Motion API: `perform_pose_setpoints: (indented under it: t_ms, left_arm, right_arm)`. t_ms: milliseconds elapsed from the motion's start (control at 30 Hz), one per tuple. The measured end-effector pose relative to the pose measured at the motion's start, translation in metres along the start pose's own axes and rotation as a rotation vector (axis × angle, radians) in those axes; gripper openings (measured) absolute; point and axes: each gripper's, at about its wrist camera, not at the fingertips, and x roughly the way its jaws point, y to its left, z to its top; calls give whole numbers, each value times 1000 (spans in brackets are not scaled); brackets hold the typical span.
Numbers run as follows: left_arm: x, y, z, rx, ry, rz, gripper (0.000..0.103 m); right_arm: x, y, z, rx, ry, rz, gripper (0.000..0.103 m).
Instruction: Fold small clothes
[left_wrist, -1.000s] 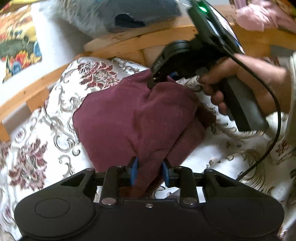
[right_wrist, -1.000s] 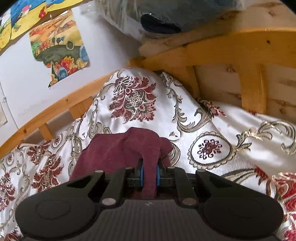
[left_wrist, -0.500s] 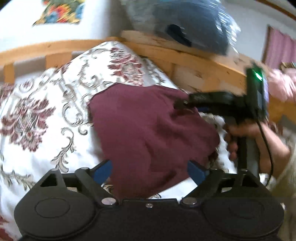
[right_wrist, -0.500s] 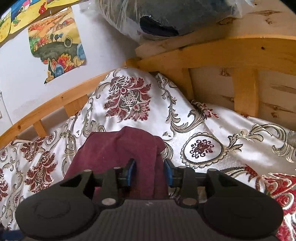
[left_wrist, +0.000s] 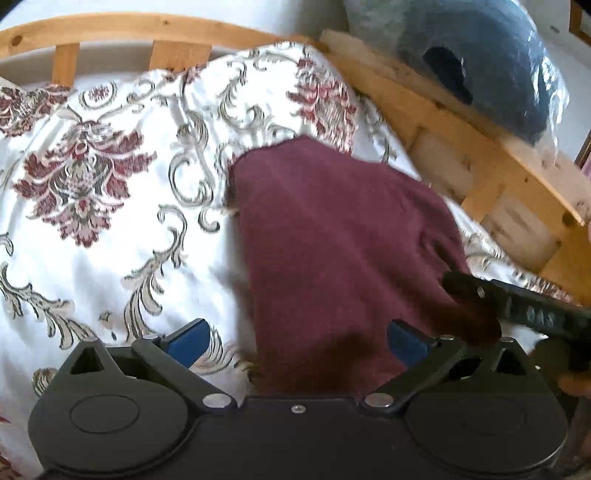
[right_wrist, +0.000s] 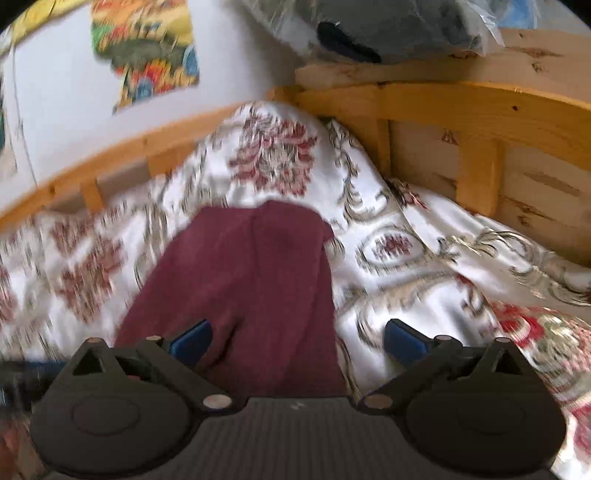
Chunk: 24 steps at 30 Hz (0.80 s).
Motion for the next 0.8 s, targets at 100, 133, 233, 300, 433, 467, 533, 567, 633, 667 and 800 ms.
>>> perform_pose_setpoints:
  t_ms: [100,133,233,300,433,467,533,567,633,667,800]
  left_arm:
    - [10,2,-6,6,65,41,102]
    - [12,5,-9,-2,79,50,102]
    - [12,14,-12,-55,88,41,102]
    - [12,15,-12,-67,91,39,102]
    - [11,14,-14,-66,78,45,102]
    - [10,13,-15,-63,71,41,102]
    - [8,11,-16,-54,61,16,102]
    - [7,11,-16,-46,60,0,102]
    - [5,9,-16,-27,51,-24,102]
    - [4,8,-16,-19,44,-30,102]
    - [3,6,-14,-12,30,-41,102]
  right_arm:
    - [-4,7,-10,-49,2,-49,103]
    - [-5,7,-10,-48,-7,-47,103]
    - [-11,5,-6,-18,-62,-22,103]
    - [-14,0,-4,30,-109,0,103]
    - [-11,-8,0,118,-165,43,103]
    - [-9,-8,2,119,-170,43,103]
    - [-5,-7,5,110,-177,35,103]
    - [-3,-6,5,103,-175,31,103]
    - [1,-2,5,89,-170,19,103]
    - [3,0,6,82,-170,14,103]
    - [7,0,10,96,-210,79,98]
